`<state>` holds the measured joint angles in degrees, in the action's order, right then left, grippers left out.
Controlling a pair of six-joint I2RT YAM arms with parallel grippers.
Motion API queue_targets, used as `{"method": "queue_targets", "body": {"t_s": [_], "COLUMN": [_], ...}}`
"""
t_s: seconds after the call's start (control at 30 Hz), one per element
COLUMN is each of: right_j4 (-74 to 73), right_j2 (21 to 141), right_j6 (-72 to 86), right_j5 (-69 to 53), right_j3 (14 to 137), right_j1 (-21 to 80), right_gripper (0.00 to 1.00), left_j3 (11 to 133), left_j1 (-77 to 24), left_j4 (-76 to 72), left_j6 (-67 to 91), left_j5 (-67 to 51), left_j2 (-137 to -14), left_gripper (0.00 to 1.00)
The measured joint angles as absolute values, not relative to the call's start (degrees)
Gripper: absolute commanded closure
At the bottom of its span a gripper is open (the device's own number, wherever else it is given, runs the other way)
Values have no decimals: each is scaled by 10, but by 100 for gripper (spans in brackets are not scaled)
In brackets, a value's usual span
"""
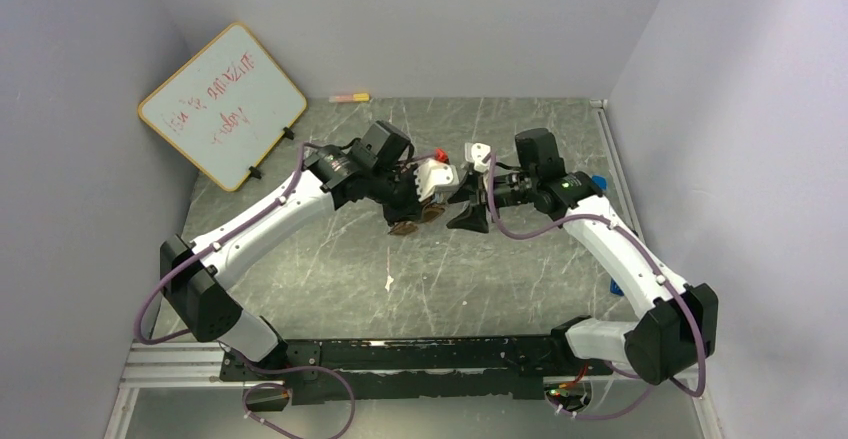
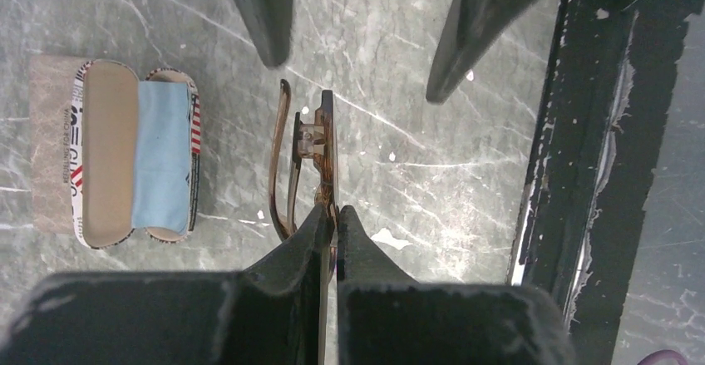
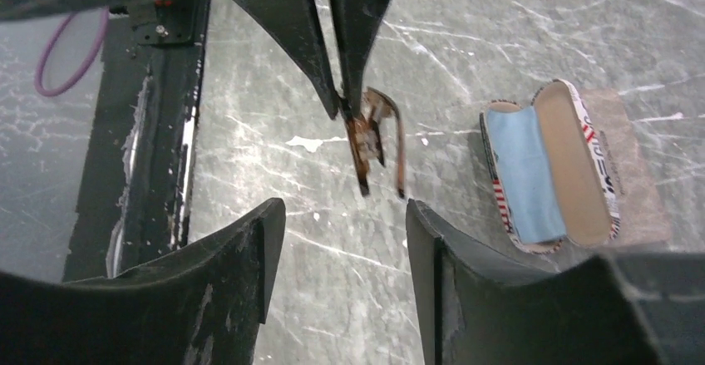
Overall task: Organize the sunglasses
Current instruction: Place the sunglasses at the center of the board.
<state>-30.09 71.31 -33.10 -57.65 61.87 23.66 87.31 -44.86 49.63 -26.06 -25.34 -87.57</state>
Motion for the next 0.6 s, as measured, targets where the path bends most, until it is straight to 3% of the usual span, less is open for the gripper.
{"method": "queue_targets", "body": {"t_s": [0.13, 0.37, 0.6], "right_j4": [-344, -504, -587], "right_j2": [712, 712, 738], "right_j6": [-392, -551, -628], "right_j5": [-599, -644, -695], "right_j3": [619, 658, 674], "right_j1": [185, -56, -208], "right_gripper": [31, 27, 27], "left_j3": [849, 808, 817], "left_j1": [-464, -524, -585], "left_j4": [489, 492, 509], "left_j6": [-270, -285, -296], "left_j5": [-222, -164, -135], "left_j2": [-875, -879, -954], "left_gripper": [95, 95, 95]}}
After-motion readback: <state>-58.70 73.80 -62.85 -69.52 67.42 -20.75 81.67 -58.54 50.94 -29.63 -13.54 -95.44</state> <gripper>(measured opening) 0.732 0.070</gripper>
